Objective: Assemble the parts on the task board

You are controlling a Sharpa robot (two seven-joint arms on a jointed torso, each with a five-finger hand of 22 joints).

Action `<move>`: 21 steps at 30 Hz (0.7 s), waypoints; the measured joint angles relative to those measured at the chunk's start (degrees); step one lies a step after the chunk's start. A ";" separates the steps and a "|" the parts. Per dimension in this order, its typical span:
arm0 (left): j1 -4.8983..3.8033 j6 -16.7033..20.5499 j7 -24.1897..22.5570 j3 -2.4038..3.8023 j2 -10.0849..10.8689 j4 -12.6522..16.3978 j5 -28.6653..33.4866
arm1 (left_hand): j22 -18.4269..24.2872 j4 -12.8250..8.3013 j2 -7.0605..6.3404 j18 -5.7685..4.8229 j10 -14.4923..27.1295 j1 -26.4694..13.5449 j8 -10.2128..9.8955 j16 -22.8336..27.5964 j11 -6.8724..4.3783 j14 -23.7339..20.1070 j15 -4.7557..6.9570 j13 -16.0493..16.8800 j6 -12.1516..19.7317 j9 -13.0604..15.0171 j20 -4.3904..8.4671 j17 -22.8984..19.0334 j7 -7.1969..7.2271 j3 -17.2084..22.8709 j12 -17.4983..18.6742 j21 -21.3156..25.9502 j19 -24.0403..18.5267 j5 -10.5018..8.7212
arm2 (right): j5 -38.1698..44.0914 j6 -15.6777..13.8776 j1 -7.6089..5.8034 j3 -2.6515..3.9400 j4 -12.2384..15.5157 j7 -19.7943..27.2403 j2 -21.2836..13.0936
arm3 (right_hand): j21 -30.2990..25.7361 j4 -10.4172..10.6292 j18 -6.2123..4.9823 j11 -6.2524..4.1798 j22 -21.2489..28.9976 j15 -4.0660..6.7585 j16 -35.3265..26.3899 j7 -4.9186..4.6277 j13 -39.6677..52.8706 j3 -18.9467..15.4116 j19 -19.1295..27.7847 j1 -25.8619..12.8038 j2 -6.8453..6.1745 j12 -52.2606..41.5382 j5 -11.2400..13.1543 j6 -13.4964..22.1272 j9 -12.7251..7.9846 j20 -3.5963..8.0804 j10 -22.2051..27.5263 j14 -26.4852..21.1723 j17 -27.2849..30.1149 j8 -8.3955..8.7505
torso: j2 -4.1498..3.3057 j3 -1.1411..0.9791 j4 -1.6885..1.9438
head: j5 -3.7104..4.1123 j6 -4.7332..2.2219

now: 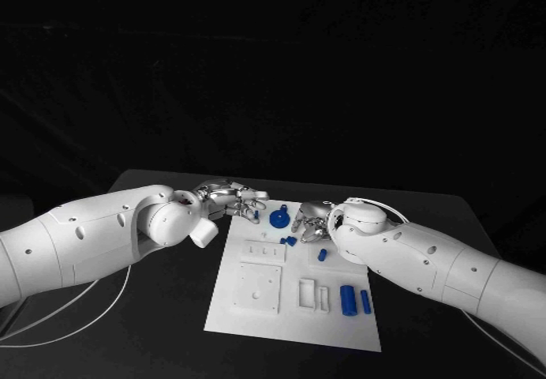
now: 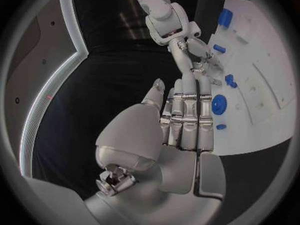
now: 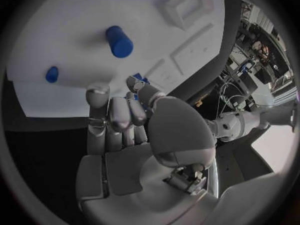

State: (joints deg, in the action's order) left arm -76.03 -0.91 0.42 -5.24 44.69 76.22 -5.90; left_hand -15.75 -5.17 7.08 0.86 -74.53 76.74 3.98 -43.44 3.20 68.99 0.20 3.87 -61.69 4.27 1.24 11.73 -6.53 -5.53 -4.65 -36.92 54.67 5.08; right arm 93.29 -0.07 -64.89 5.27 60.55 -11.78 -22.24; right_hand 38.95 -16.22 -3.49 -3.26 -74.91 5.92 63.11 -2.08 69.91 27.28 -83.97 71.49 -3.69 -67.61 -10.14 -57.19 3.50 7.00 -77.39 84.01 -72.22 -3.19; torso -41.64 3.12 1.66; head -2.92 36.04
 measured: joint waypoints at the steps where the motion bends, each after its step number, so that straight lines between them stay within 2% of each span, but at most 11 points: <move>1: 0.00 -0.01 0.00 0.00 0.00 -0.01 -0.03 | 0.00 0.00 0.00 0.00 0.00 0.00 0.00 0.00 0.00 0.00 0.00 0.00 0.00 0.00 0.00 0.00 0.00 0.00 0.00 0.00 0.00 0.00 | 0.24 -1.00 0.00 -0.11 0.01 0.95 -0.03 | 0.00 -0.06 0.00 0.06 0.00 0.00 0.00 0.01 0.00 -0.82 -0.06 0.25 0.14 0.00 0.37 -0.04 0.00 -0.06 -0.06 0.00 0.00 0.00 | 0.00 0.02 0.01 | 0.03 0.01; 3: 0.00 -0.03 0.00 0.00 0.00 -0.02 -0.07 | 0.00 0.00 0.00 0.00 0.00 0.00 0.00 0.00 0.00 0.00 0.00 0.00 0.00 0.00 0.00 0.00 0.00 0.00 0.00 0.00 0.00 0.00 | 0.70 -2.32 0.02 -0.31 0.01 2.27 -0.06 | 0.00 -0.01 0.00 0.20 0.00 0.00 0.23 0.06 0.00 -1.89 -0.06 0.70 -0.31 -0.34 0.82 -0.42 0.00 -0.06 -0.21 0.00 0.00 0.00 | 0.00 0.04 0.04 | 0.09 0.01; 10: 0.00 -0.09 0.00 0.00 -0.02 -0.07 -0.26 | 0.00 0.00 0.00 0.00 0.00 0.00 0.00 0.00 0.00 0.00 0.00 0.00 0.00 0.00 0.00 -0.01 0.00 0.00 0.00 0.00 0.00 0.00 | 2.98 -5.30 0.07 -1.27 -0.07 5.29 -0.01 | 0.00 0.01 0.00 0.20 0.00 0.00 0.36 0.12 0.00 -4.21 -0.06 1.16 -0.31 -0.33 1.26 -0.49 0.00 -0.06 -0.21 0.00 0.00 0.00 | 0.00 0.16 0.09 | 0.11 0.07; 15: 0.00 -0.16 0.00 0.00 -0.08 -0.11 -0.39 | 0.00 0.00 0.00 0.00 0.00 0.00 0.00 0.00 0.00 0.00 0.00 0.00 0.00 0.00 0.00 -0.01 0.00 0.00 0.00 0.00 0.00 0.00 | 4.59 -6.30 0.07 -1.70 -0.17 5.91 0.47 | 0.00 0.14 0.00 0.20 0.00 0.00 0.36 0.35 -0.07 -6.16 -0.06 1.93 -0.63 -0.33 1.70 -0.26 0.00 -0.06 -0.21 0.00 0.00 0.00 | -0.02 0.20 0.18 | 0.24 0.13; 21: 0.00 -0.28 0.02 -0.01 -0.10 -0.12 -0.54 | 0.00 0.00 0.00 0.00 0.00 0.00 0.00 0.00 0.00 0.00 0.00 0.00 0.00 0.00 0.00 0.05 0.00 0.00 0.00 0.00 0.00 -0.06 | 6.60 -6.36 0.07 -2.63 -0.36 6.00 0.87 | 0.00 0.11 0.00 0.20 0.00 0.00 0.35 0.96 -0.30 -8.53 -0.06 3.16 -0.76 -0.32 2.32 0.35 -0.01 -0.06 -0.21 0.00 0.11 0.00 | -0.02 0.23 0.30 | 0.24 0.30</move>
State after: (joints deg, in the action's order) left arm -76.03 -1.19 0.44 -5.25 44.59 76.09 -6.44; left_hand -15.75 -5.17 7.08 0.86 -74.53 76.74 3.98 -43.44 3.20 68.99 0.20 3.87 -61.69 4.27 1.24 11.79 -6.53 -5.53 -4.65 -36.92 54.67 5.03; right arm 99.90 -6.43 -64.82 2.64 60.19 -5.77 -21.38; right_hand 38.95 -16.11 -3.49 -3.06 -74.90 5.93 63.46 -1.11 69.61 18.74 -84.03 74.65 -4.45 -67.93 -7.82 -56.84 3.50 6.94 -77.60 84.01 -72.11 -3.19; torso -41.67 3.35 1.96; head -2.68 36.34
